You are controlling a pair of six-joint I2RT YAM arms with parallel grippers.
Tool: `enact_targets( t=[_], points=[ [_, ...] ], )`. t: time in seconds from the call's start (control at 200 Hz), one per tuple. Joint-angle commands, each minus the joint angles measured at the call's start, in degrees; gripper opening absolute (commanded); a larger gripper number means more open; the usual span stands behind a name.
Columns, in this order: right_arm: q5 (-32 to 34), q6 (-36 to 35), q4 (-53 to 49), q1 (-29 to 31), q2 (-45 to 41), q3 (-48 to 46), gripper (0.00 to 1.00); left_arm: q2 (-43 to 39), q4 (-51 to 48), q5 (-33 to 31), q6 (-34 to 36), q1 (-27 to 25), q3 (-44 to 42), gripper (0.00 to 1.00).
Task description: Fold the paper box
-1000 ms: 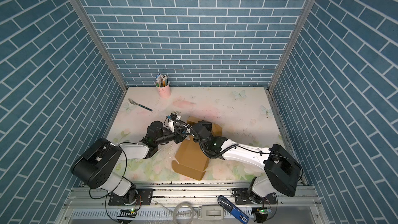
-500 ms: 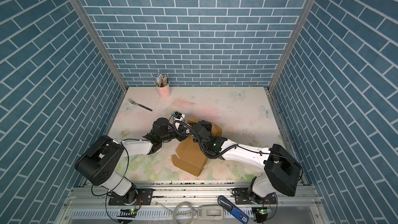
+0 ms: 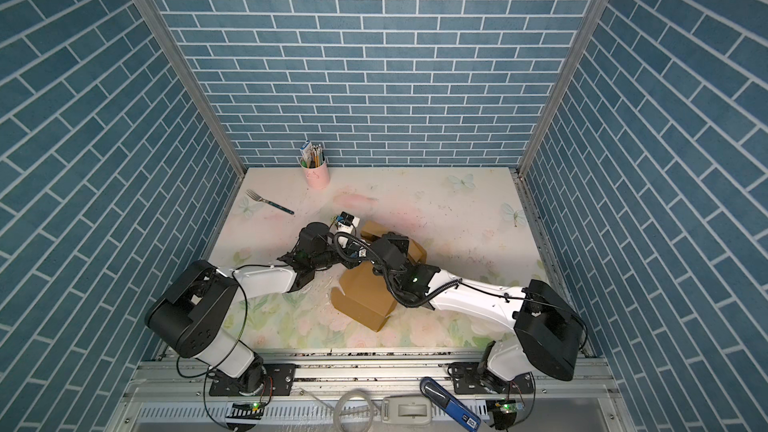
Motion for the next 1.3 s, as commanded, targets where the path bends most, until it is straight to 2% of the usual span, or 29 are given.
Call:
enact_targets(
  t=[0.0, 0.545, 1.29],
  points=[
    [-0.9, 1.2, 2.0, 1.1, 1.3, 0.2, 0.08, 0.7, -0.5, -0.7, 1.3, -0.3, 1.5, 0.45],
    [3.6, -7.9, 12.9, 1.3, 5.8, -3.4, 0.08, 2.5, -2.3, -0.6, 1.6, -0.2, 4.0, 0.46],
    [5.9, -15.9, 24.9, 2.5, 6.0, -9.4, 0.08, 0.2, 1.1, -1.0, 1.4, 0.4, 0.4, 0.48]
  ],
)
